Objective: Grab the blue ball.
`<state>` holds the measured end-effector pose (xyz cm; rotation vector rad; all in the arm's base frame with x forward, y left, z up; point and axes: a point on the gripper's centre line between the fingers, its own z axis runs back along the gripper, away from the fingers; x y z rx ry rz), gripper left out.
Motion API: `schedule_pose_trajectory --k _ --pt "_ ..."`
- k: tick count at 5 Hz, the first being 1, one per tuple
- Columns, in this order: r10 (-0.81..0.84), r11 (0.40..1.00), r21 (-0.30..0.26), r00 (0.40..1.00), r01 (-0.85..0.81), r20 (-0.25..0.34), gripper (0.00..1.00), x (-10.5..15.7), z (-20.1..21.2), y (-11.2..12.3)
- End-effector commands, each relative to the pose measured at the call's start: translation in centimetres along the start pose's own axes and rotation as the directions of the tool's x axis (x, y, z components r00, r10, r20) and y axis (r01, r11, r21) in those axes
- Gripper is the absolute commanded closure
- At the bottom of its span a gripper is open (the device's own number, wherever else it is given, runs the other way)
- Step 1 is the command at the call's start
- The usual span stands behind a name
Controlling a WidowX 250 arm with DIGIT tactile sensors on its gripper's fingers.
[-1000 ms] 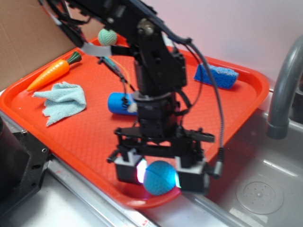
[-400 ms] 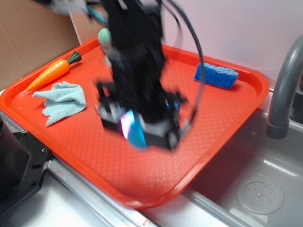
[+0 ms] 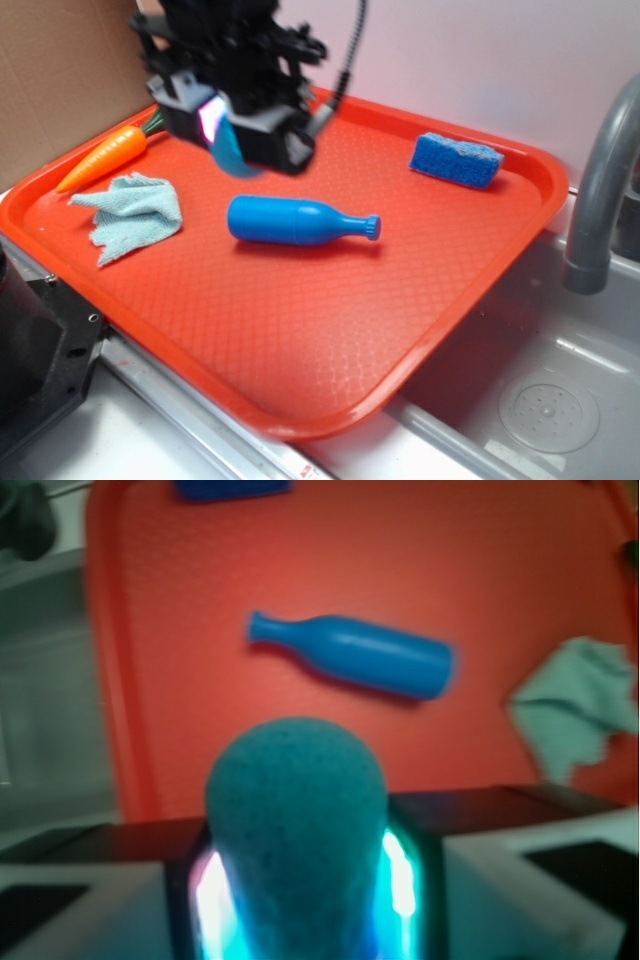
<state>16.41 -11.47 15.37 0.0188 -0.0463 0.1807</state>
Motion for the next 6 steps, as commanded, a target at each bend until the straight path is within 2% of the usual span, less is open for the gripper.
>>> schedule_pose_trajectory --k 1,2,3,4,5,6 --pt "0.091 0.993 0.067 0.996 -0.092 0.021 1.0 2.6 2.4 5.5" --pt "0.131 0.989 0.068 0.991 -0.132 0.022 1.0 3.9 1.4 8.6" --pt "0.151 0.983 0.099 0.987 -0.156 0.056 1.0 4.6 1.4 10.5" --pt "0.184 0.97 0.146 0.979 -0.195 0.085 1.0 4.3 2.0 11.9" --pt "0.231 0.955 0.172 0.969 -0.242 0.086 1.0 3.5 1.7 12.6" --pt "0.248 0.951 0.17 0.966 -0.257 0.073 1.0 2.8 1.3 12.4"
